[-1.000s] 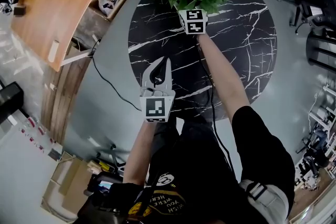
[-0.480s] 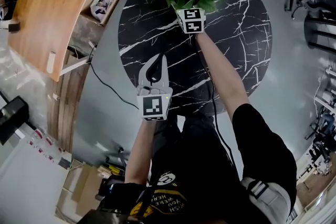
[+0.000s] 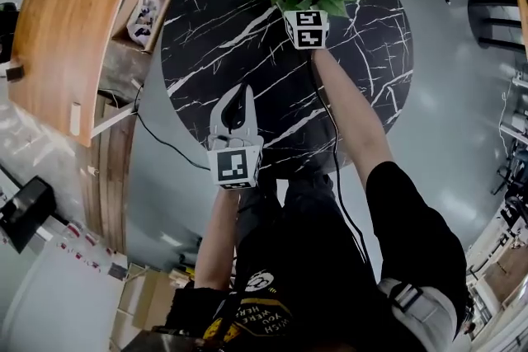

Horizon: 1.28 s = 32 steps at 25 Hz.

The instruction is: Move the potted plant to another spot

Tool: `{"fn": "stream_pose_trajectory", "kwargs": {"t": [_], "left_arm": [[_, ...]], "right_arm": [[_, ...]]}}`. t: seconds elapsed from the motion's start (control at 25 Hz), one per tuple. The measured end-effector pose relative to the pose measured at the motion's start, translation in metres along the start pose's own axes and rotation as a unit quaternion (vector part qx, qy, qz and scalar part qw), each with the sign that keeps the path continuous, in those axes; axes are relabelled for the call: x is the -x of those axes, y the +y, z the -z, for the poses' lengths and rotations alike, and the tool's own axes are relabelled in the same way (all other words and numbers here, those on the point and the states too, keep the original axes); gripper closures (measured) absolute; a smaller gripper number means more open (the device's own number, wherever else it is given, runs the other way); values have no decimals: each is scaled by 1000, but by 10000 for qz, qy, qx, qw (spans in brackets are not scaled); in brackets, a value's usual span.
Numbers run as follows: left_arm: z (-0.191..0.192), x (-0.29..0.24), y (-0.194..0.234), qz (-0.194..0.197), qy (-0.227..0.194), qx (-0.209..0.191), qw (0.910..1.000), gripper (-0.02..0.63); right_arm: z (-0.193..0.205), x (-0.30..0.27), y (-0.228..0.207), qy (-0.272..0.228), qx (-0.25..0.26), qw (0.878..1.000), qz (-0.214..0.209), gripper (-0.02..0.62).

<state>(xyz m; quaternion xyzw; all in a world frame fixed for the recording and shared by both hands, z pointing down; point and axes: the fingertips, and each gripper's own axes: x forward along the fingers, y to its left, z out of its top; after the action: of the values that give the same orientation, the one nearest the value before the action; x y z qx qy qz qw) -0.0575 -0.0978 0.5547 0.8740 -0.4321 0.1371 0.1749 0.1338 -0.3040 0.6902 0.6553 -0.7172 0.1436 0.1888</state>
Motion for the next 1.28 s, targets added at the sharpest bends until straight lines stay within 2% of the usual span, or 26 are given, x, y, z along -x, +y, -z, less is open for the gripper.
{"fn": "stream_pose_trajectory", "kwargs": {"t": [0.4,0.72,1.0,1.28], "left_arm": [[-1,-30,-51,486,80,-292,9984,601],[-4,-50,-71,655,148,-474,9966,601],[6,-57,-84,757,325,-575,9949,601],[3,-52,-87,757,285,-548,9952,601]], "right_arm": [[27,49,-100,-14,-284,9973,684,176],[43,86,-164,-135,-491,9931,1053,189],[52,89,-164,-99,-331,9948,959,198],[52,87,-155,90,-139,9966,808,198]]}}
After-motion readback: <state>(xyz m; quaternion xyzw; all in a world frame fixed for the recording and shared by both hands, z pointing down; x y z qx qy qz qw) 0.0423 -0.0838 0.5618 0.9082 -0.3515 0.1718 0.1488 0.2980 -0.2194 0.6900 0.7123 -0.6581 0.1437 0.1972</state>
